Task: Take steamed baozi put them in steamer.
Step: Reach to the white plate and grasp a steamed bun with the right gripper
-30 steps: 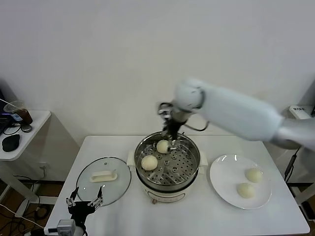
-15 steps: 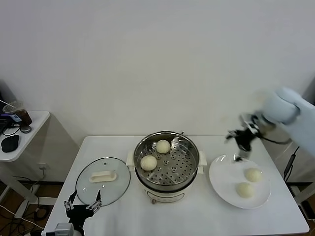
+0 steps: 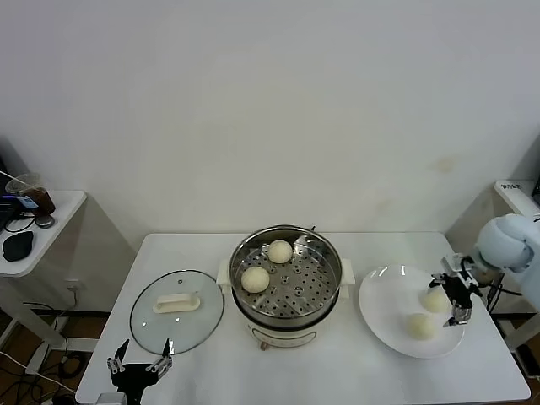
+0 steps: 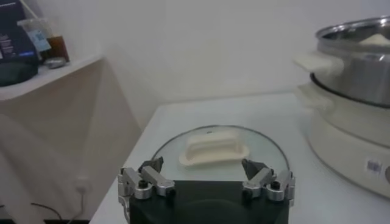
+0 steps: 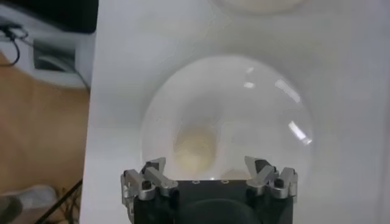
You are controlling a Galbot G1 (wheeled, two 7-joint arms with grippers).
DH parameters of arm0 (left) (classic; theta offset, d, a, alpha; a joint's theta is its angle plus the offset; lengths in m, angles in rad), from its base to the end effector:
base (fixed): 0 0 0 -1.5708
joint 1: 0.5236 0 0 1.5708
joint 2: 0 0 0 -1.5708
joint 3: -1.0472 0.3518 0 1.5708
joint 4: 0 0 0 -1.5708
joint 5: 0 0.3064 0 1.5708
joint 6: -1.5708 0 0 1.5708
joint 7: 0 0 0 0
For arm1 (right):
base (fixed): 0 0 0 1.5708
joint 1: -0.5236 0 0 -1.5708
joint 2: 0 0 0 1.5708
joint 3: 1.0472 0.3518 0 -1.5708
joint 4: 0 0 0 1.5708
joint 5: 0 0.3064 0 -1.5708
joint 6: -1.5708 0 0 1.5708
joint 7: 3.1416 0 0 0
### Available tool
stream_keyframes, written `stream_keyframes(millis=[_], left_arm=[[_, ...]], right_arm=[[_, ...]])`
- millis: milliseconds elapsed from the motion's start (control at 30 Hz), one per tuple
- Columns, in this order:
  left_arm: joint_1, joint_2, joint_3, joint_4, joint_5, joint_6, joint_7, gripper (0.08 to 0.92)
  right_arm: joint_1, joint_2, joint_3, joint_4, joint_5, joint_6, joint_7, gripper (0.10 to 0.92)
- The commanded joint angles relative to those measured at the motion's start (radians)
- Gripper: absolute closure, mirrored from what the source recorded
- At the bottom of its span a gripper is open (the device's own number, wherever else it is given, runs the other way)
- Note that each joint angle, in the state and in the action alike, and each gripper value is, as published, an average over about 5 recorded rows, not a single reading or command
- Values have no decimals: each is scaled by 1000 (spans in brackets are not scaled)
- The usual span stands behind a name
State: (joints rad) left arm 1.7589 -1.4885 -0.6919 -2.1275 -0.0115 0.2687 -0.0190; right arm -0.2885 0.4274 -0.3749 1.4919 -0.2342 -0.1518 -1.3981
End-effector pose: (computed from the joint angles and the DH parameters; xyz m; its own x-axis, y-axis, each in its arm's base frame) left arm 0.0729 0.0590 -0.3081 -0.9079 -0.1524 0.3904 -0.0929 0.9816 0.1670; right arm 0.3949 -0.2431 -0.1401 -0.0473 -0.0517 0.9975 -0.9941 -0.0949 -0.0520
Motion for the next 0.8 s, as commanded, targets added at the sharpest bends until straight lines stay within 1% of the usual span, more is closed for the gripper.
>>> stream_keyframes(millis=[33,233,433,800], left_arm=[[0,-1,0,13,6,-1,-2,177],[-15,-1,-1,25,9,1,0,177],[-20,-1,0,40,9,-1,-2,177],[-33,5,-1,58,7,0,0,177]], right_arm=[[-121,95,84,-82,-100,41,-8,203],[-84,152,41,-137,-157,59,-2,203],[-73,172,35,-177,-181,76,1,203],[-117,206,39,-198,-212,72,17,203]])
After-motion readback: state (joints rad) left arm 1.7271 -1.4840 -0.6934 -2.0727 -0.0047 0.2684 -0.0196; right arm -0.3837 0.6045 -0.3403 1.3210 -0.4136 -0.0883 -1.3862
